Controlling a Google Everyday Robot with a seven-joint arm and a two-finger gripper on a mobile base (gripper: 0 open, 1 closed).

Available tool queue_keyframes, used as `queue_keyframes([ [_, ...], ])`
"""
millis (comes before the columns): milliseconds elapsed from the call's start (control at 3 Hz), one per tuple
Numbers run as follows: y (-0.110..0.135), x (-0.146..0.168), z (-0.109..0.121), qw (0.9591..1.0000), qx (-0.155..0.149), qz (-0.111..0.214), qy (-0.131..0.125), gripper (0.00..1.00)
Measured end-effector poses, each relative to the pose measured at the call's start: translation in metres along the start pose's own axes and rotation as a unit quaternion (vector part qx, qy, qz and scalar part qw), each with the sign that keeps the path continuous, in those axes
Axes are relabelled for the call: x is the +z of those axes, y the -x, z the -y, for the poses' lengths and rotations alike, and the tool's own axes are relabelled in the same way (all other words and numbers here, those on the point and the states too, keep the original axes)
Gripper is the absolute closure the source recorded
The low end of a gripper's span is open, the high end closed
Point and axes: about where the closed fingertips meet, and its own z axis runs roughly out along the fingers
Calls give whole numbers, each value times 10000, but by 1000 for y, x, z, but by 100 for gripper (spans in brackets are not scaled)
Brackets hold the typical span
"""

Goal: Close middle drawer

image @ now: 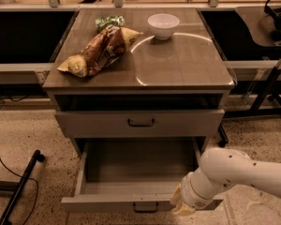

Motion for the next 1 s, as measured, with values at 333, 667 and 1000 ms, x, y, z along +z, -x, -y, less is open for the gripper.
queue_keyframes([
  [333,-27,27,2,9999,138,-88,38,95],
  [667,-44,44,3,9995,235,-189,-6,100],
  [1000,-63,73,25,9984,390,-207,-348,100],
])
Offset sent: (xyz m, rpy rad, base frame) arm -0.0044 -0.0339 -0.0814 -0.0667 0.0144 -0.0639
